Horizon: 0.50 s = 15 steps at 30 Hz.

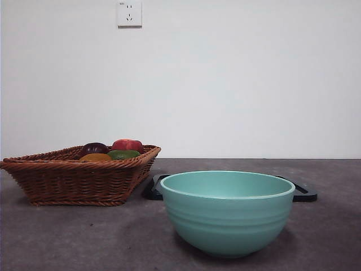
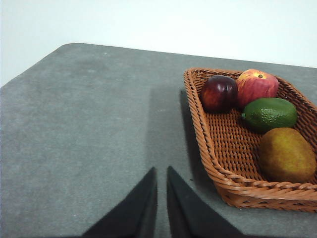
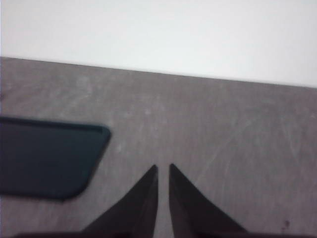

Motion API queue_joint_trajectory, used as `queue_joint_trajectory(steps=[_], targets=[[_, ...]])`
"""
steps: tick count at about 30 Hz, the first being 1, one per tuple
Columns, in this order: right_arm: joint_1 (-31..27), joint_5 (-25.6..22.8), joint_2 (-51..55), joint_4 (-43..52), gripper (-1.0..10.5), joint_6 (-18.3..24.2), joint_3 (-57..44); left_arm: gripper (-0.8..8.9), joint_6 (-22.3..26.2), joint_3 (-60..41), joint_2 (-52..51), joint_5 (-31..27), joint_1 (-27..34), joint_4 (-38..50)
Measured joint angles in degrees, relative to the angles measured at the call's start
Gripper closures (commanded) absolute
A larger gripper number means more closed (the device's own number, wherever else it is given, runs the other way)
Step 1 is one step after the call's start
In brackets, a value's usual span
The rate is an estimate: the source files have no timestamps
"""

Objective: Pick up the wifruite, put it on the bowl, pick up the plate, put it on desk

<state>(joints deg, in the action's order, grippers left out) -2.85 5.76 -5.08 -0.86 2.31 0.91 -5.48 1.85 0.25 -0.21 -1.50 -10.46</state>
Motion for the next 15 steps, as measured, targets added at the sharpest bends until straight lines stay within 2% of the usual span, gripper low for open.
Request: queue_joint_trajectory(steps=[9,15], targets=[[-0.22,0.0,4.81,-7.45,9.1,-0.04,0.0,7.85,0.0,0.0,0.0,0.0,0.0,0.0],[-0.22,0.0,4.83,-8.37,9.1,-1.36,0.0,7.85,0.0,0.0,0.0,0.02,-0.02,0.0]])
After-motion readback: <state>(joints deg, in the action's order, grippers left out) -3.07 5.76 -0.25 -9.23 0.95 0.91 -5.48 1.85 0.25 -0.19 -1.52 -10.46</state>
